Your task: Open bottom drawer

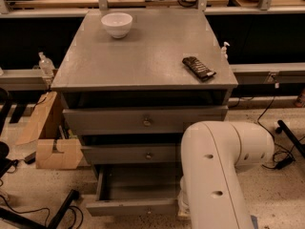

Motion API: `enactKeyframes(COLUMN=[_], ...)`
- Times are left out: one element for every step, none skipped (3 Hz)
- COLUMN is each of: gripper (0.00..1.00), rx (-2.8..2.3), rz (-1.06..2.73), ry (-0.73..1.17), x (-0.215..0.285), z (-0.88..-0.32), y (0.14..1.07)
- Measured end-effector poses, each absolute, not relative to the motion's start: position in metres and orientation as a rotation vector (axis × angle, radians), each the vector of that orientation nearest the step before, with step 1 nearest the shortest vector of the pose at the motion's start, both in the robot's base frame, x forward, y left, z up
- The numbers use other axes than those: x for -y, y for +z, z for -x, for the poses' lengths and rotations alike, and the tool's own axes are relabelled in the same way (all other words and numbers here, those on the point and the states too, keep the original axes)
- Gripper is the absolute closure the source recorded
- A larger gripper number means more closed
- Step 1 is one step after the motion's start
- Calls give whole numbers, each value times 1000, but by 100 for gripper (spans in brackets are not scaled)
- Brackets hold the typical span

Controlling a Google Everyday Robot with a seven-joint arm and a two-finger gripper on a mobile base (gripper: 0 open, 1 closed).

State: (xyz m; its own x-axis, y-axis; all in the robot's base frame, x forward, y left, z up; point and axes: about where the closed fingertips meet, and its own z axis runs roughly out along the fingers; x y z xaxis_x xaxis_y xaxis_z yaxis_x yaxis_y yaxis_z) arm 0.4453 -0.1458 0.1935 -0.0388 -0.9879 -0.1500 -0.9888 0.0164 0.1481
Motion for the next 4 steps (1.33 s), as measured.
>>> enactKeyframes(gripper=[100,100,100,100], rx=[-2255,-2255,-2260,-2283], rz=[2170,2170,2167,2151], ry=[355,355,360,381], x=[145,145,145,143], z=[-437,-437,-434,-420], y=[194,194,194,196])
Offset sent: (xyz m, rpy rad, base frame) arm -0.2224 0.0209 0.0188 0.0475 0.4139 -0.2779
